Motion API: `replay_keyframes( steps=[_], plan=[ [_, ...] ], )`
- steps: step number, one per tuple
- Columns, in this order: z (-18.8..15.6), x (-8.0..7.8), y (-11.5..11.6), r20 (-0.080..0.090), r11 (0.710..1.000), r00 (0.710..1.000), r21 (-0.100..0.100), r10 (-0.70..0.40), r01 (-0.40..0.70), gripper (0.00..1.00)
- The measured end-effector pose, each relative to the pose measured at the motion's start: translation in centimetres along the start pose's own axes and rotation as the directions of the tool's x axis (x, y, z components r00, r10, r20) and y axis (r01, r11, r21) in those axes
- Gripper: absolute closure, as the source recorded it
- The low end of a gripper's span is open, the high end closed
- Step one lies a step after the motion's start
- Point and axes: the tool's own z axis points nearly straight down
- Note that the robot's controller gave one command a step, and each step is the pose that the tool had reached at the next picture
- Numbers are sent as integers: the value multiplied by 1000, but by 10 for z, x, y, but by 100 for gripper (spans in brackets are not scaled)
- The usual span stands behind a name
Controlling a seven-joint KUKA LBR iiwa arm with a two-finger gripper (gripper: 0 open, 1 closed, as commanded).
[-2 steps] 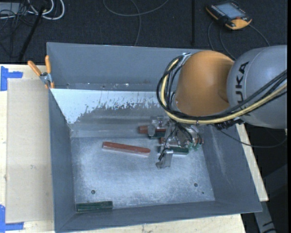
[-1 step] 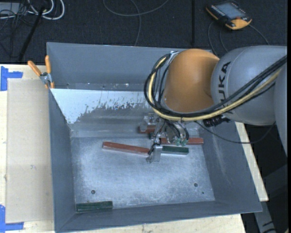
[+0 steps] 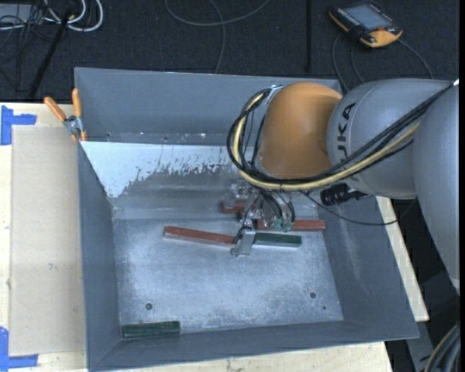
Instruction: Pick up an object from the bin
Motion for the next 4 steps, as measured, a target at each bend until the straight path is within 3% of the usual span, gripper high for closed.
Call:
replay_keyframes(
  steps=[1, 2, 3, 4],
  plan=[
    [55, -14, -6, 1, 1000, 1000, 1, -4, 4, 0],
    [64, -1, -8, -1, 999, 999, 1, -37, 37, 100],
    [63, 1, -8, -4, 999, 999, 1, -39, 39, 100],
    [-75, 45, -65, -2, 1000, 1000, 1, 29, -29, 100]
  ],
)
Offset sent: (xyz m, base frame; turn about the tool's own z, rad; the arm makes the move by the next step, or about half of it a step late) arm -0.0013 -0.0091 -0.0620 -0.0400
